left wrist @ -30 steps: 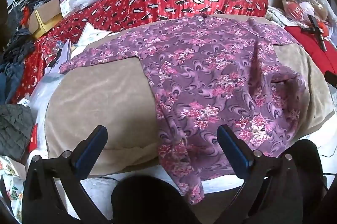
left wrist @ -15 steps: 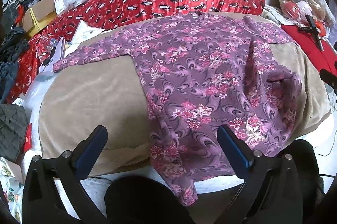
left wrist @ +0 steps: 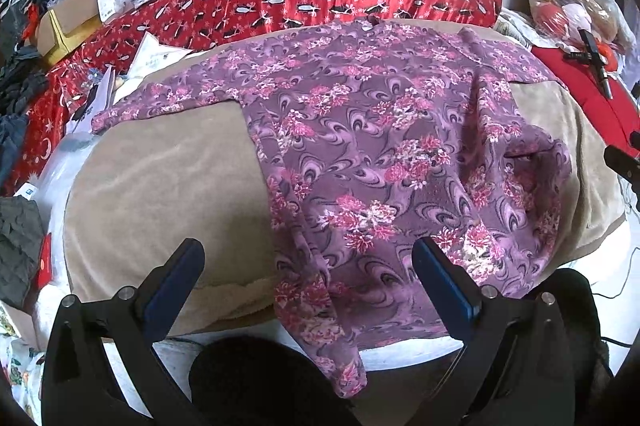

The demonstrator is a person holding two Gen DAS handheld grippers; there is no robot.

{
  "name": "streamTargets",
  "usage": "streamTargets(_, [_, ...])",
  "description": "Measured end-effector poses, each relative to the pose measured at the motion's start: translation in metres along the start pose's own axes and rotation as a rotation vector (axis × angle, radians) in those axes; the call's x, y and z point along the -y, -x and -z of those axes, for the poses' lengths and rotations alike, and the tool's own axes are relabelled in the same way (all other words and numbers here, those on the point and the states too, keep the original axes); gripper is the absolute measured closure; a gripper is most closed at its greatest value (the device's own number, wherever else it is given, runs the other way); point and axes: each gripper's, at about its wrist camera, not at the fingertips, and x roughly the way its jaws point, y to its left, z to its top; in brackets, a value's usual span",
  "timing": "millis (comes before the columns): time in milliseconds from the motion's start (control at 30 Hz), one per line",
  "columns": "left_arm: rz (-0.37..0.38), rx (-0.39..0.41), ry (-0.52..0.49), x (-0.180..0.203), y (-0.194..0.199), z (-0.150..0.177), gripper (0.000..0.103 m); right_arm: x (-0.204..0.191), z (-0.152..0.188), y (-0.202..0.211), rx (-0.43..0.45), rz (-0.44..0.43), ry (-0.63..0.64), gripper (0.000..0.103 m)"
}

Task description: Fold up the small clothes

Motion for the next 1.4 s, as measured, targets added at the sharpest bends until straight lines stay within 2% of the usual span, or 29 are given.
streamTargets(1400, [0.011, -0.001, 0.014, -0.004, 0.010, 0.006, 0.000, 0.002, 0.007, 0.015, -0.005, -0.008, 0.003, 0.001])
